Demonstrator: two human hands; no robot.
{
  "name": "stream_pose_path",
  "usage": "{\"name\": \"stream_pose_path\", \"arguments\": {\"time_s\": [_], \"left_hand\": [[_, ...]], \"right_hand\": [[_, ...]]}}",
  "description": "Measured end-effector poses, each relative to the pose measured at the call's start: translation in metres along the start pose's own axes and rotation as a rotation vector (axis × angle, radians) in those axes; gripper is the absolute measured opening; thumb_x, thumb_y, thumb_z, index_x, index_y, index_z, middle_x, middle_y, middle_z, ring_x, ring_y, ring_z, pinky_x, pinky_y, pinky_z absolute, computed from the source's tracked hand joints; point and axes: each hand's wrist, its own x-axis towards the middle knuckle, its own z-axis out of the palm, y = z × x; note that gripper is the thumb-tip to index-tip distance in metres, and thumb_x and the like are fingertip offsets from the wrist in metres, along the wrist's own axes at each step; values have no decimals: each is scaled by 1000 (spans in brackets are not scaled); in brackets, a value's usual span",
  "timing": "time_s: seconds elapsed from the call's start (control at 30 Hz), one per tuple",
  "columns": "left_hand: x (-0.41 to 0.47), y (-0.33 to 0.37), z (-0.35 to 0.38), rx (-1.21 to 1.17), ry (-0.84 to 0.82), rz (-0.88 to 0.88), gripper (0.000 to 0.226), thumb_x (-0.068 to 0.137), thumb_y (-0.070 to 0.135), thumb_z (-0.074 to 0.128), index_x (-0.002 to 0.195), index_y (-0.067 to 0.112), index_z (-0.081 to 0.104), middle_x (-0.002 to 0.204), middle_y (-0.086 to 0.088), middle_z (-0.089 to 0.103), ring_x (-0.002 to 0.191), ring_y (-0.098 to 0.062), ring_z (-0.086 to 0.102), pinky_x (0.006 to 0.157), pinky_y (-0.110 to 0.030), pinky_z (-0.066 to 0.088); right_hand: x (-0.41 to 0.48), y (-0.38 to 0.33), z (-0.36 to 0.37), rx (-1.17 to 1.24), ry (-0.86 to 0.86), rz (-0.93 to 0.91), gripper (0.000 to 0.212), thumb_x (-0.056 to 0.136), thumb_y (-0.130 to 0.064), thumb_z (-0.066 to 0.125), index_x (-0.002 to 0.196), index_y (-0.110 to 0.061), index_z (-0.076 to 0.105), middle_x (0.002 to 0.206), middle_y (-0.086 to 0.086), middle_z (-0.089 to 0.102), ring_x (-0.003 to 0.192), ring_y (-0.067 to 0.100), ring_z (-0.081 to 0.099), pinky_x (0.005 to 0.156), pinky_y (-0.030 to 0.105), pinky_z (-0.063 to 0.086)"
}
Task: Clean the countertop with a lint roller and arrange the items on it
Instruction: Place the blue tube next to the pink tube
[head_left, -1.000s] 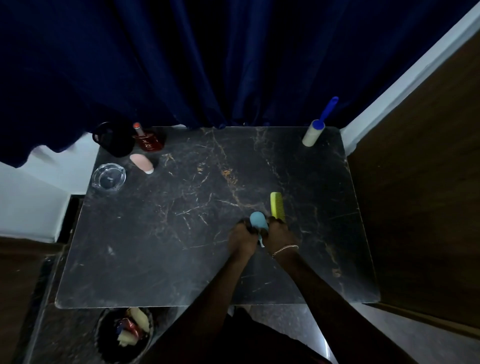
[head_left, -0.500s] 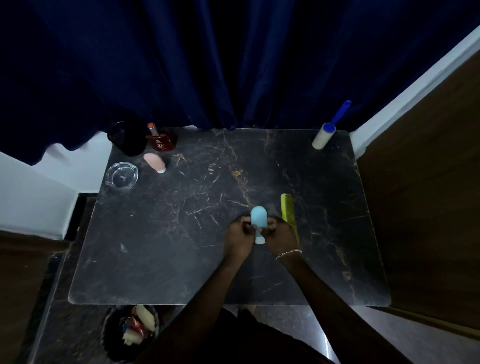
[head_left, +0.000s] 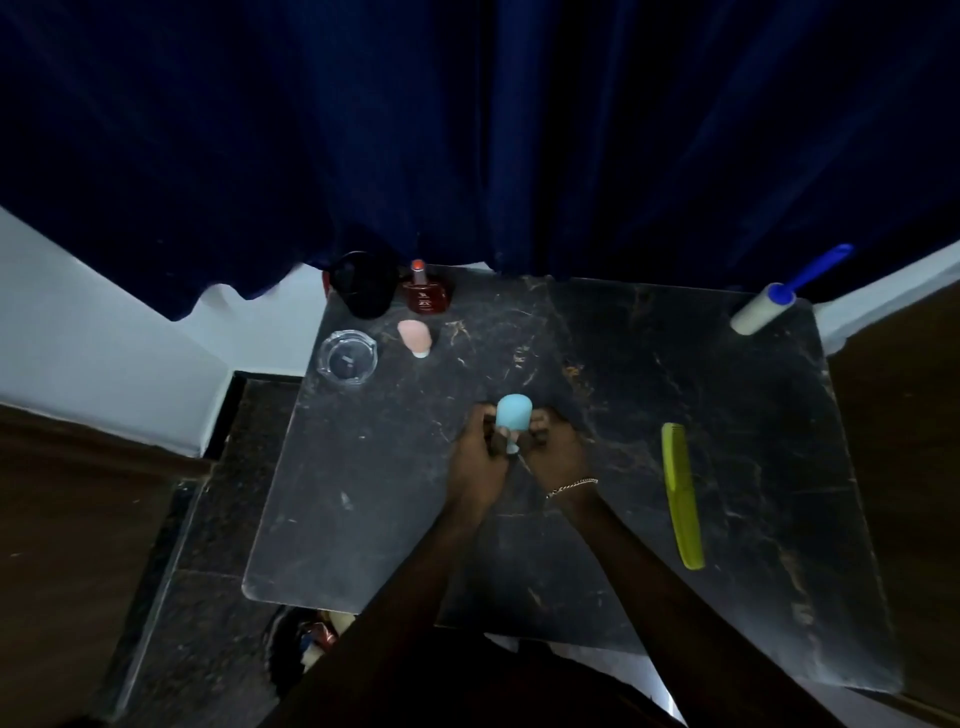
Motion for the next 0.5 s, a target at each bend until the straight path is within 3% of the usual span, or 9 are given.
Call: {"name": "stream_pose_path", "arguments": {"time_s": [0.07, 0.17, 0.23, 0.3, 0.4, 0.43, 0.5], "left_hand": [[11, -4, -20, 9, 15, -2, 13, 101, 37, 57, 111, 29, 55, 100, 8, 71, 80, 5, 66, 67, -11, 46], [28, -5, -51, -4, 24, 11, 31, 93, 50, 54, 115, 28, 52, 100, 10, 71, 81, 15, 63, 65, -1, 43], [40, -9, -66, -1, 40, 36, 40, 89, 56, 47, 116, 27, 51, 99, 9, 70, 81, 14, 63, 65, -1, 43], [53, -16, -81, 30, 41, 38, 40, 90, 58, 47, 117, 28, 48, 99, 11, 70, 80, 11, 63, 66, -4, 43], [73, -32, -98, 59, 13, 29, 24, 100, 31, 55, 120, 29, 43, 105, 6, 70, 89, -9, 69, 77, -28, 54], [79, -38, -103, 61, 0, 20, 24, 100, 24, 56, 120, 29, 43, 105, 5, 70, 90, -8, 69, 78, -31, 54], [90, -49, -113, 57, -12, 19, 25, 100, 17, 55, 120, 27, 43, 105, 9, 67, 91, 6, 65, 77, -22, 50]], "right_hand": [[9, -17, 16, -20, -17, -24, 29, 82, -31, 74, 92, -7, 61, 90, 7, 71, 84, 25, 67, 73, 30, 51], [20, -43, 41, -29, -16, -76, 26, 81, -31, 74, 84, -21, 51, 81, -5, 63, 77, 20, 62, 61, 19, 35], [27, -54, 58, 0, -27, -92, 26, 82, -31, 74, 88, -20, 52, 83, -4, 66, 83, 22, 66, 65, 15, 36], [36, -63, 76, 34, -45, -93, 32, 82, -36, 73, 101, -16, 57, 96, 0, 72, 92, 20, 69, 79, 22, 48], [46, -74, 100, 44, -60, -101, 39, 84, -35, 70, 115, -16, 54, 106, 4, 72, 98, 22, 69, 87, 33, 53], [49, -77, 107, 39, -64, -110, 38, 86, -30, 68, 117, -15, 52, 108, 5, 72, 99, 23, 69, 88, 33, 53], [56, -82, 121, 16, -80, -129, 38, 87, -22, 64, 121, -13, 49, 109, 8, 71, 100, 25, 69, 90, 36, 53]]}}
